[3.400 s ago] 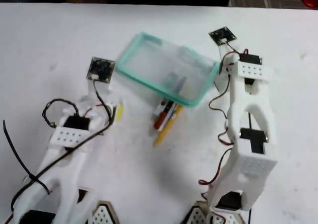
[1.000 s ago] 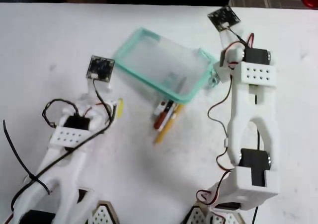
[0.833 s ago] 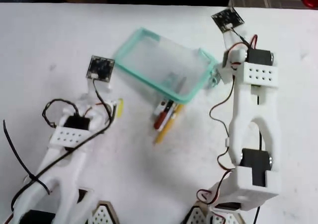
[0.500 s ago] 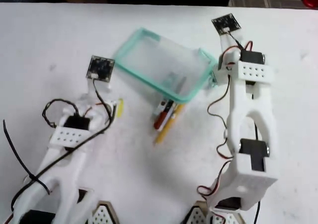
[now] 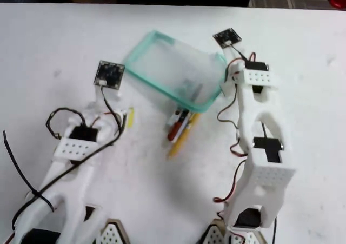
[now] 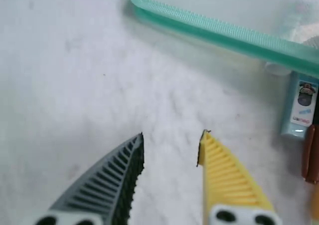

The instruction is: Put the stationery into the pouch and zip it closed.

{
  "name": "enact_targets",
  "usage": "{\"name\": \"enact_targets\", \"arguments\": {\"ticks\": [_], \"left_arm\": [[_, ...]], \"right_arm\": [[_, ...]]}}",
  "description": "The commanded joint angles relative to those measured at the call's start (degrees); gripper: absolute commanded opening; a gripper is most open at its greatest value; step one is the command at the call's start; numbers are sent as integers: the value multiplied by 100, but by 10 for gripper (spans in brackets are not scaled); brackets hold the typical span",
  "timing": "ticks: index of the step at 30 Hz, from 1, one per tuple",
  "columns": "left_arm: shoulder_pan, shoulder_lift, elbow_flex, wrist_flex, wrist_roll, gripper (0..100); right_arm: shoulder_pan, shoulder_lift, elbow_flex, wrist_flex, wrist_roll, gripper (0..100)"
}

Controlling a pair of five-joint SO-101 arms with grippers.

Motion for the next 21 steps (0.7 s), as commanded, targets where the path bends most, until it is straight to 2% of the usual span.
{"name": "enact_targets", "arguments": {"ticks": [1,9,16,21], "left_arm": [[4,4,-79,-149,-70,203],[4,4,-97,-158,-70,203],[4,4,-97,-158,-70,203],[4,4,-79,-158,-70,203]], "right_arm": [[-101,-57,97,-330,26,226],[-347,-57,835,-1596,18,212],[-347,-57,1081,-2123,53,19],[-330,-84,1064,-2097,53,15]]}}
